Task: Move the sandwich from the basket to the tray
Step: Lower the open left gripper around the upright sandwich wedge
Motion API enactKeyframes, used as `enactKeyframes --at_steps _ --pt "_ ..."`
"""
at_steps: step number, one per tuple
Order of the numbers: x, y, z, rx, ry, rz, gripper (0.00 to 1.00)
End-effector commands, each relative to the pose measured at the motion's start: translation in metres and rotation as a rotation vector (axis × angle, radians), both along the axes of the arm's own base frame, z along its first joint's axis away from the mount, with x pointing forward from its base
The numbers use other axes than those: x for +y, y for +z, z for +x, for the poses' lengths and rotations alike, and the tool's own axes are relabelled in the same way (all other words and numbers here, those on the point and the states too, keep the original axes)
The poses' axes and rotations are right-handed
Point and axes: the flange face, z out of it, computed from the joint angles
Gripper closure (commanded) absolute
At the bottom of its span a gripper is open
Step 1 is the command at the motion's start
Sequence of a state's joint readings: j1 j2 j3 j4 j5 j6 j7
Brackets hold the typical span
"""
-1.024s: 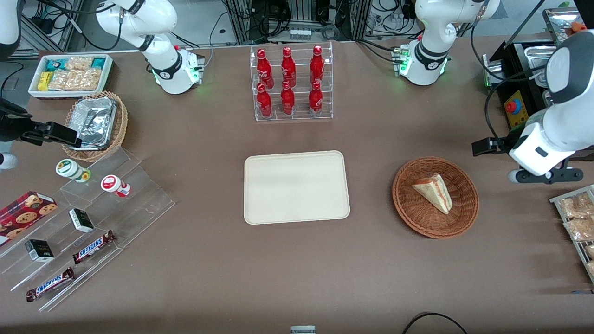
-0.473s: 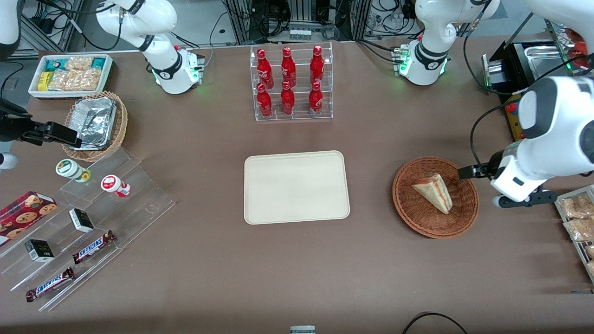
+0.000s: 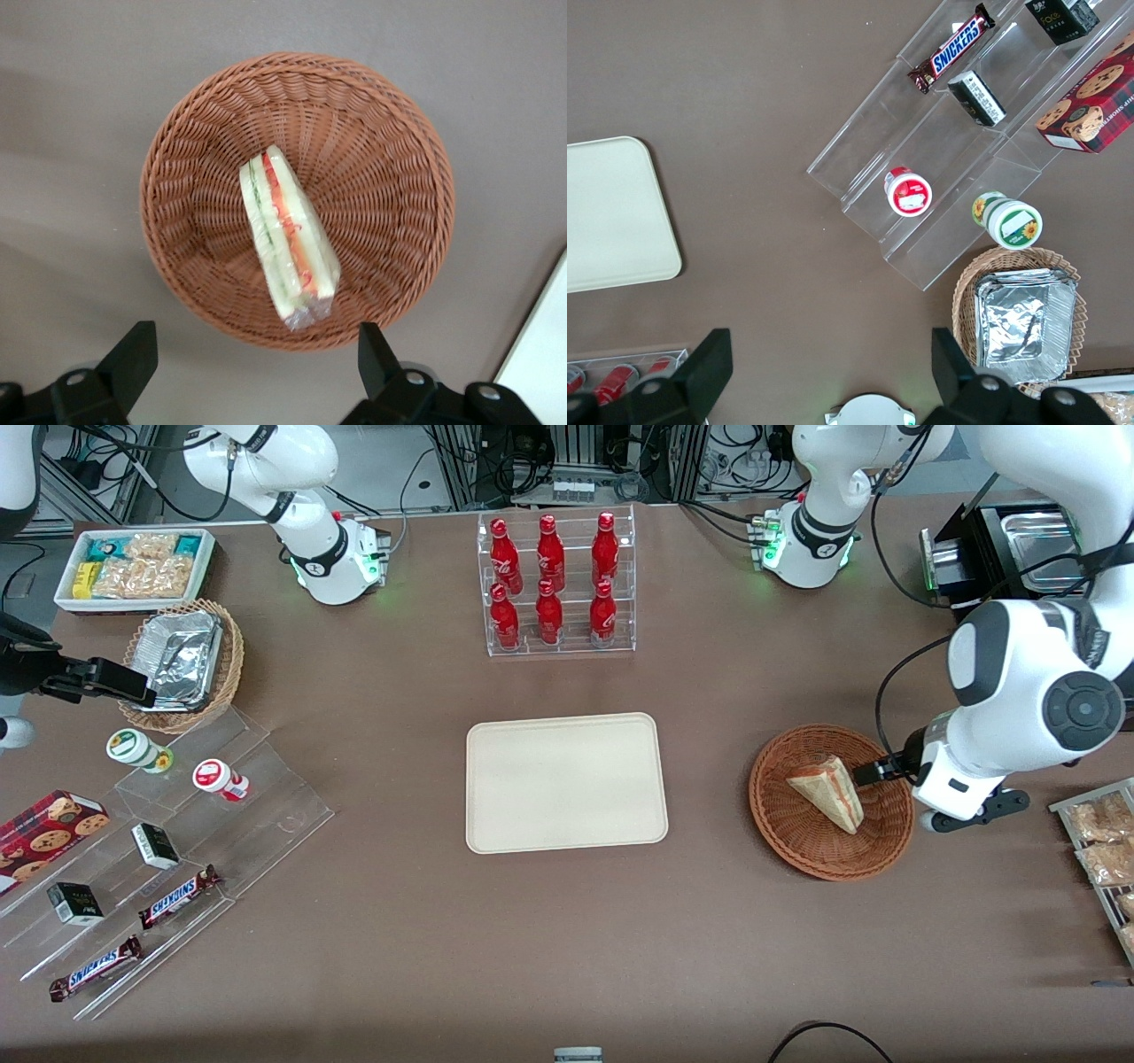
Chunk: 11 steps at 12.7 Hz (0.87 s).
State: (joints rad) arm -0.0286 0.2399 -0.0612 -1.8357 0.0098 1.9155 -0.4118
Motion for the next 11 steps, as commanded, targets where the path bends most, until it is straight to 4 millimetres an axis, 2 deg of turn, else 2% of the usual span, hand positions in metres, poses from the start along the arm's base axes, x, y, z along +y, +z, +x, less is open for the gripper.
enactKeyframes --at_steps 1,5,7,11 --pt "-0.004 -0.016 -0.023 -0.055 0.119 0.017 0.0" --pt "-0.027 -0.044 -0.042 -0.149 0.39 0.025 0.0" --pt "-0.026 -0.051 -0.053 -0.146 0.396 0.027 0.0" --pt "-0.021 -0.058 -0.06 -0.122 0.401 0.037 0.0"
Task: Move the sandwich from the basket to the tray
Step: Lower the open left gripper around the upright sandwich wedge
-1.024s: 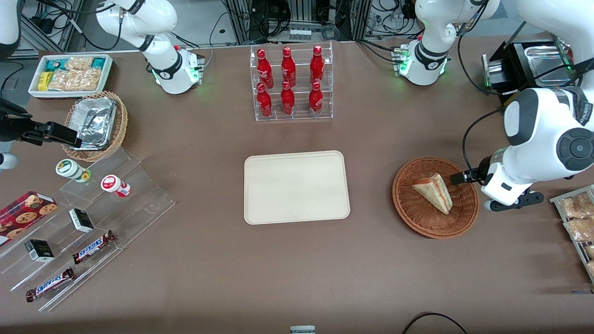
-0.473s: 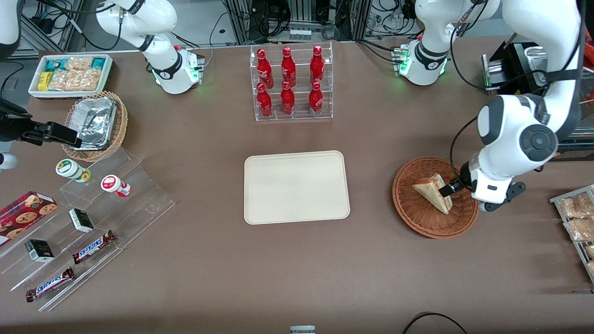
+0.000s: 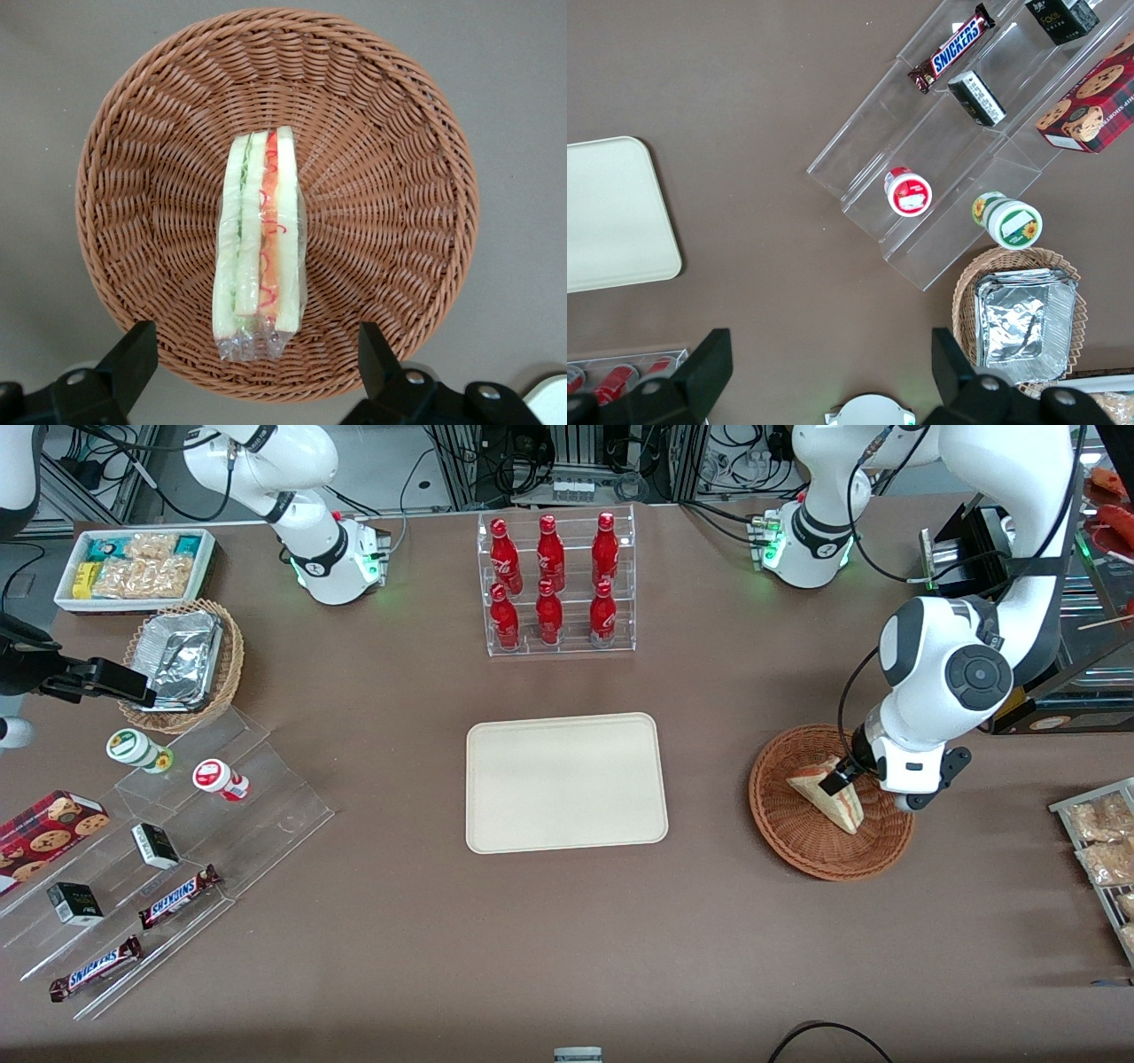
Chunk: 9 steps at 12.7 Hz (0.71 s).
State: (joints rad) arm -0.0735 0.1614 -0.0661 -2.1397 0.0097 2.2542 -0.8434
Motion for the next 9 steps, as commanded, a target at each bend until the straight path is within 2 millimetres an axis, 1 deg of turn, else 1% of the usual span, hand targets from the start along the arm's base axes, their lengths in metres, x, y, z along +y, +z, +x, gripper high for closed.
enactKeyframes --at_steps 1,6,9 --pt "0.006 0.003 -0.015 -0.01 0.027 0.004 0.0" --pt "0.007 -0.006 -0.015 -0.043 0.039 -0.013 0.0" --pt "0.006 -0.015 -0.013 -0.062 0.053 -0.021 0.0"
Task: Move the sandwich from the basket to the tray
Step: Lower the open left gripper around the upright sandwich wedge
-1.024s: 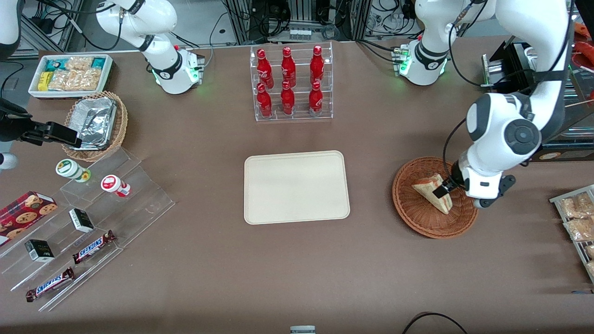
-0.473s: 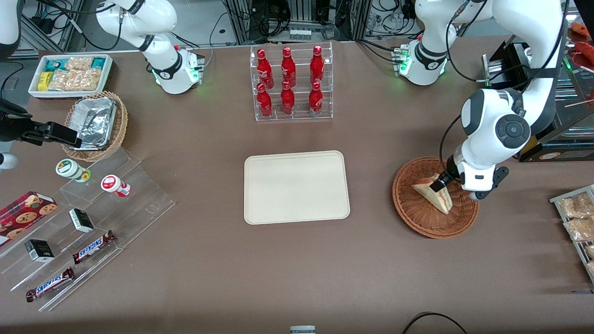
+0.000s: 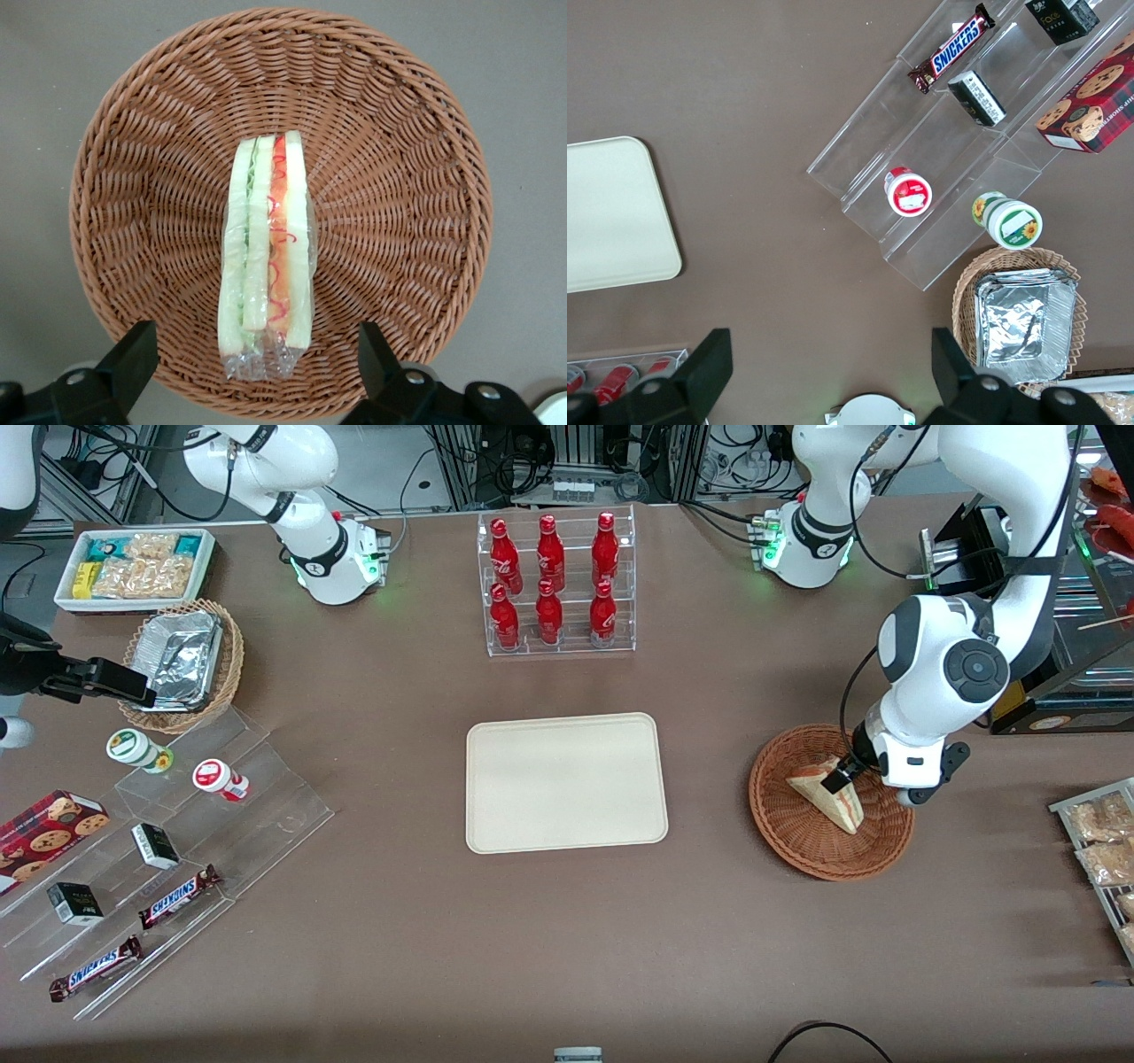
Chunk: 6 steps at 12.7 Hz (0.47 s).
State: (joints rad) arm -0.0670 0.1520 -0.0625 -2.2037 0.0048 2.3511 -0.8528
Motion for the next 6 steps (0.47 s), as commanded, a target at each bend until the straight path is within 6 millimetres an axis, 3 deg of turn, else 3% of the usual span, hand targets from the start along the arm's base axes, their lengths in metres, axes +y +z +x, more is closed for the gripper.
enactKeyframes --at_steps 1,6 --pt "0.0 -0.006 -0.004 -0.019 0.036 -0.015 0.0" --pt "0.002 -0.029 -0.017 -0.048 0.039 -0.019 0.0"
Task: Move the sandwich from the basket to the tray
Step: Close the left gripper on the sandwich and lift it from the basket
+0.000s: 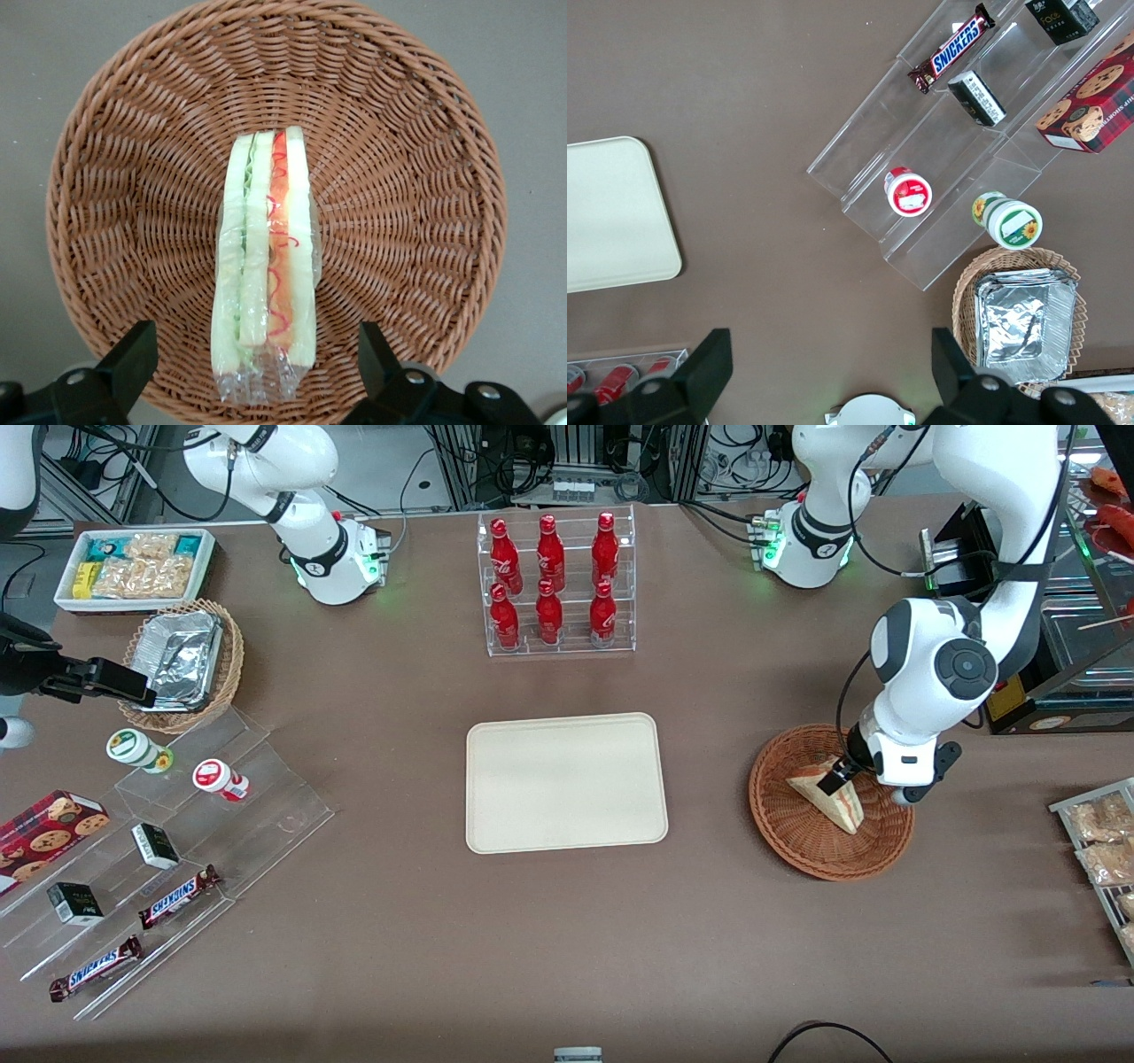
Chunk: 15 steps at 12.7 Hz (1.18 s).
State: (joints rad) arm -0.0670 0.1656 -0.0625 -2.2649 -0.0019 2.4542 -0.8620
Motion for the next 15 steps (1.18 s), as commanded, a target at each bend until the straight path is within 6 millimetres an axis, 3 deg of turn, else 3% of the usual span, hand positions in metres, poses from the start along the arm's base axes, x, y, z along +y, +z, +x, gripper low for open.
enactKeyframes --at_steps 1,8,9,11,12,15 --pt "0.003 -0.011 -0.011 -0.022 0.028 -0.011 0.0" --pt "0.004 -0.038 -0.014 -0.052 0.054 -0.031 0.01" --pt "0.004 -0.041 -0.014 -0.052 0.059 -0.031 0.1" --pt "0.003 -0.04 -0.014 -0.051 0.086 -0.033 0.73" --pt "0.003 -0.04 -0.014 -0.051 0.086 -0.033 0.97" --pt "0.003 -0.034 -0.013 -0.033 0.07 -0.029 1.0"
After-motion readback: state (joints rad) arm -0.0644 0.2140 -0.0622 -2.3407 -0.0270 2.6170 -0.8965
